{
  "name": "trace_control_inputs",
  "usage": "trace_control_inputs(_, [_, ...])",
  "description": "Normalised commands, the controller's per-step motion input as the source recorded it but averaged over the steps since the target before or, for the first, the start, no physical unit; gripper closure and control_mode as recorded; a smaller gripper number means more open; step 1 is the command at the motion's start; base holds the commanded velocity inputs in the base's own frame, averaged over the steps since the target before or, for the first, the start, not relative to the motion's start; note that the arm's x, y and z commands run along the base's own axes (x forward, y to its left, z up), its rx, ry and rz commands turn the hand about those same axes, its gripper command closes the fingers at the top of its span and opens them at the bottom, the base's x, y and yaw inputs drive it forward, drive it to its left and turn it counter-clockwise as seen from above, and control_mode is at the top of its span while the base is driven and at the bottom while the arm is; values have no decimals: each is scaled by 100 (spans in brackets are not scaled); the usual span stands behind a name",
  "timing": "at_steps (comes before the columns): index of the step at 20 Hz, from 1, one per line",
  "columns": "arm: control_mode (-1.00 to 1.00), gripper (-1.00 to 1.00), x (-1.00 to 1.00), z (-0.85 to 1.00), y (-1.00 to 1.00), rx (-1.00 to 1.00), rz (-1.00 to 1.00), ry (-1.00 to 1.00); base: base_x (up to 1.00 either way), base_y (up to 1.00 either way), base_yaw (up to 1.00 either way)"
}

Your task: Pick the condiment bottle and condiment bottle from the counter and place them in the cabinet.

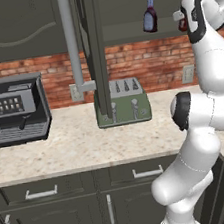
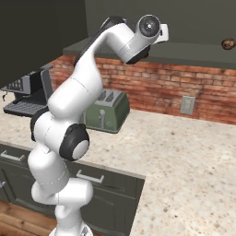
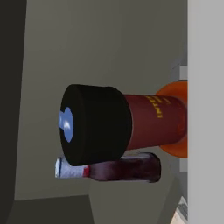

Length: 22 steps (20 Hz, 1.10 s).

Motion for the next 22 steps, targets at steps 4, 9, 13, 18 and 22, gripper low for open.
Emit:
trace_control_inputs(4, [-100, 100, 22, -12, 0, 0, 1, 0, 0, 0, 0])
trace_control_inputs(9, [-100, 100, 20, -21, 0, 0, 2, 0, 0, 0, 0])
trace_control_inputs(13, [-100, 100, 13, -9, -1, 0, 1, 0, 0, 0, 0])
trace_control_inputs(18, [-100, 100, 15, -5, -2, 0, 1, 0, 0, 0, 0])
trace_control_inputs(22, [-100, 100, 26, -5, -6, 0, 0, 0, 0, 0, 0])
